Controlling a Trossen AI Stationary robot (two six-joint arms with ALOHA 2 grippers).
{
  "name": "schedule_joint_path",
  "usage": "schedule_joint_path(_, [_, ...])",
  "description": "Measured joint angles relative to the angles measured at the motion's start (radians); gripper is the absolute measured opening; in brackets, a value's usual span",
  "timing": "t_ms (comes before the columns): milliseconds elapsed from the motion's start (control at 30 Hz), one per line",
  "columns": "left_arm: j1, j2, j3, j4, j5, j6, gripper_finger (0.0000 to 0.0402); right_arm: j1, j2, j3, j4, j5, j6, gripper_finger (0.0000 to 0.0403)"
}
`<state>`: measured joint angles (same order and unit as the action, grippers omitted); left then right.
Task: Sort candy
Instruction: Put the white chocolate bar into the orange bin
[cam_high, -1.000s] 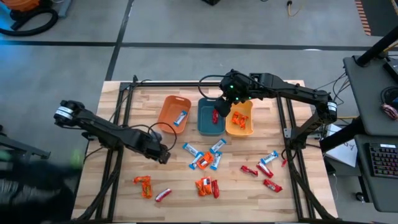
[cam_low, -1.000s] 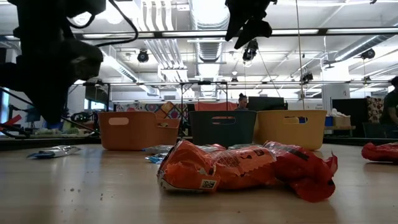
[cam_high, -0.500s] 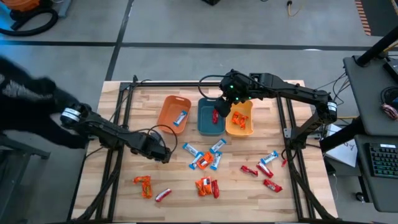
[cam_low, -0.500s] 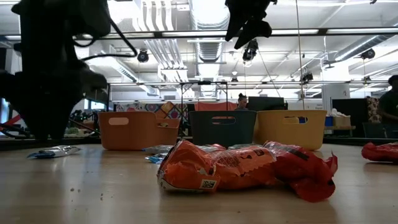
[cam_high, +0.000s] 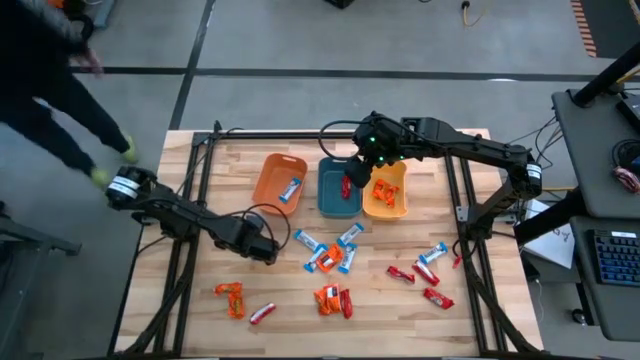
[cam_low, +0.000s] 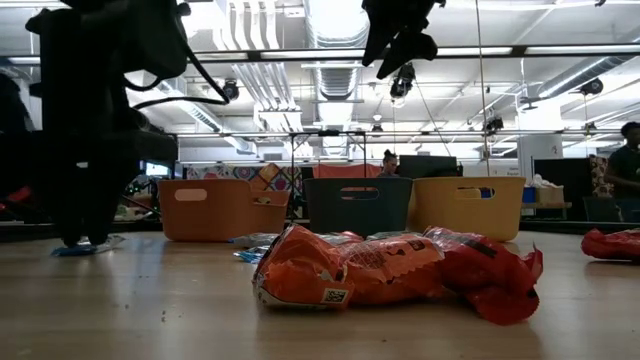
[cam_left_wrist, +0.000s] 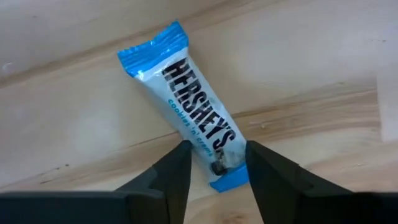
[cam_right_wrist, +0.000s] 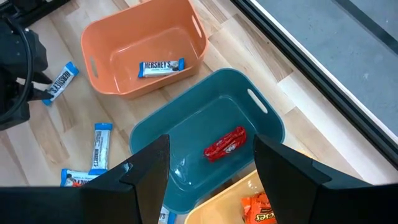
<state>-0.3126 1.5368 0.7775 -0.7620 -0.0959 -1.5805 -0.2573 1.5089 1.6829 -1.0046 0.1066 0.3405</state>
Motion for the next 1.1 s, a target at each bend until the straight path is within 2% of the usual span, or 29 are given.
schedule_joint_path(133, [-0.002,-0.004,-0.019,0.02,0.006,-0.012,0.01,0.0,0.0,0.0,0.0,0.0,0.0,0.0219])
schedule_joint_path(333, [-0.008,-0.004,-0.02,0.029,0.01,0.014,0.0021,0.0,0.0,0.0,0.0,0.0,0.0,0.0219])
schedule_joint_path(400, [-0.01,-0.007,-0.021,0.023,0.012,0.019,0.0006,0.0,0.0,0.0,0.0,0.0,0.0,0.0219])
schedule_joint_path(700, [-0.029,-0.037,-0.027,0.009,0.042,0.032,0.0,0.0,0.0,0.0,0.0,0.0,-0.001,0.0219])
schedule_joint_path(1100, [-0.08,-0.196,0.008,-0.049,0.042,0.088,0.0,0.0,0.0,0.0,0.0,-0.002,0.006,0.0219])
